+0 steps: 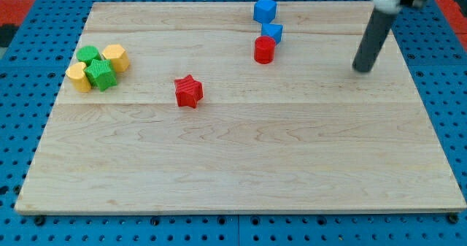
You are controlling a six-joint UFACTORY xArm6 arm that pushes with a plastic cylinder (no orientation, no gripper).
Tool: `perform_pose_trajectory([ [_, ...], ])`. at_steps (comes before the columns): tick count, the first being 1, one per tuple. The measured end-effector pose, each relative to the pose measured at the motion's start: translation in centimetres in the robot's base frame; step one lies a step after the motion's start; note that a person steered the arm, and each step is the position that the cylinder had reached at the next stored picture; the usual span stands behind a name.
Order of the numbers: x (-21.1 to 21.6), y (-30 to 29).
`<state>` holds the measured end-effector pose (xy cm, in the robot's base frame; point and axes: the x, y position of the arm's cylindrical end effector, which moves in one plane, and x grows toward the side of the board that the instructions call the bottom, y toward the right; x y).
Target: Push the blue cube towards down
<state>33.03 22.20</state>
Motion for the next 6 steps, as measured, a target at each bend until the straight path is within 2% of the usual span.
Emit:
perform_pose_trajectory([
  [1,-7.4,-2.7],
  [2,-11.0,-9.8],
  [3,-12.5,-12.6],
  [4,-13.8,-12.7],
  [5,-10.7,-16.9],
  [6,-10.1,-18.4],
])
